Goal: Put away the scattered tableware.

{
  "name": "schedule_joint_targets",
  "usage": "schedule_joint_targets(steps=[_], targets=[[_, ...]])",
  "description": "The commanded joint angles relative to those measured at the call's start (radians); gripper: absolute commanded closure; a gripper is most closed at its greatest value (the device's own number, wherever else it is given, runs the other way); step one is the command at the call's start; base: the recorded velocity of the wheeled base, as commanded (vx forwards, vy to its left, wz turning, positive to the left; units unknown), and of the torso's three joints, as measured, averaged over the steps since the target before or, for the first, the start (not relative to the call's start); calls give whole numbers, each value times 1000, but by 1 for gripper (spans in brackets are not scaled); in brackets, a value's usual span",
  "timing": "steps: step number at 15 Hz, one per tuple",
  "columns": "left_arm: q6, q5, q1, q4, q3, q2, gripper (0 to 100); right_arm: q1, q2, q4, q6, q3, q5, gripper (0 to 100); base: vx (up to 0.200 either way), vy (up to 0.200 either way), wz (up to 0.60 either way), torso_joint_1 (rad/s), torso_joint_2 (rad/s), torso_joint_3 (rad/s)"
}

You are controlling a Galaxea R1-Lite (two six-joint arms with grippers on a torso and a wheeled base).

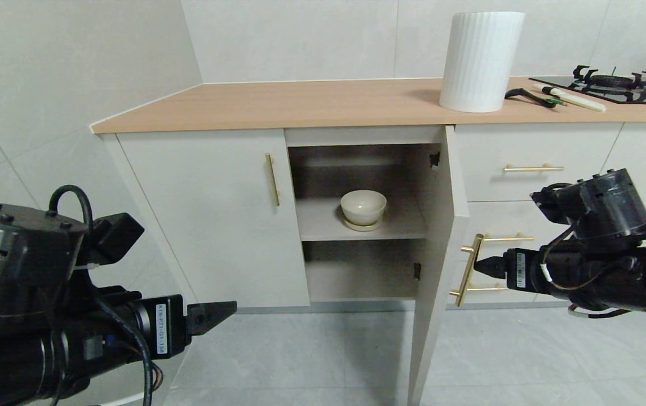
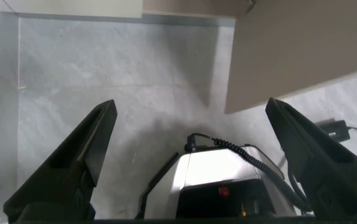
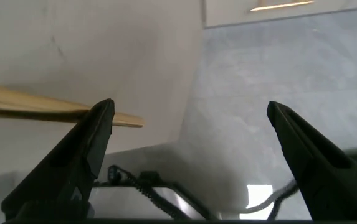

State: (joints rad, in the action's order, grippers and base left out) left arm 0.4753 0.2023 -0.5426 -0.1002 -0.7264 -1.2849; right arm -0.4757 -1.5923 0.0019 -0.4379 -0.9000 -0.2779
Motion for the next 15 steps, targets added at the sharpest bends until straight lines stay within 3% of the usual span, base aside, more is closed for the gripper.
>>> schedule_joint_targets(steps=[1,6,11,15], targets=[[0,2,1,1,-1,4,0,-32,-109,-17,5,-56,28,0,0,0,0,0,0,0],[-1,8,1,13,4,2,0,-49,-252,-17,8,-209,131,0,0,0,0,0,0,0],[-3,19,1,27,7,-1,0,-50,-347,-28,5,-232,158,0,0,0,0,0,0,0],[-3,25,0,28,7,-7,0,-50,-399,-134,-9,-232,155,0,0,0,0,0,0,0]])
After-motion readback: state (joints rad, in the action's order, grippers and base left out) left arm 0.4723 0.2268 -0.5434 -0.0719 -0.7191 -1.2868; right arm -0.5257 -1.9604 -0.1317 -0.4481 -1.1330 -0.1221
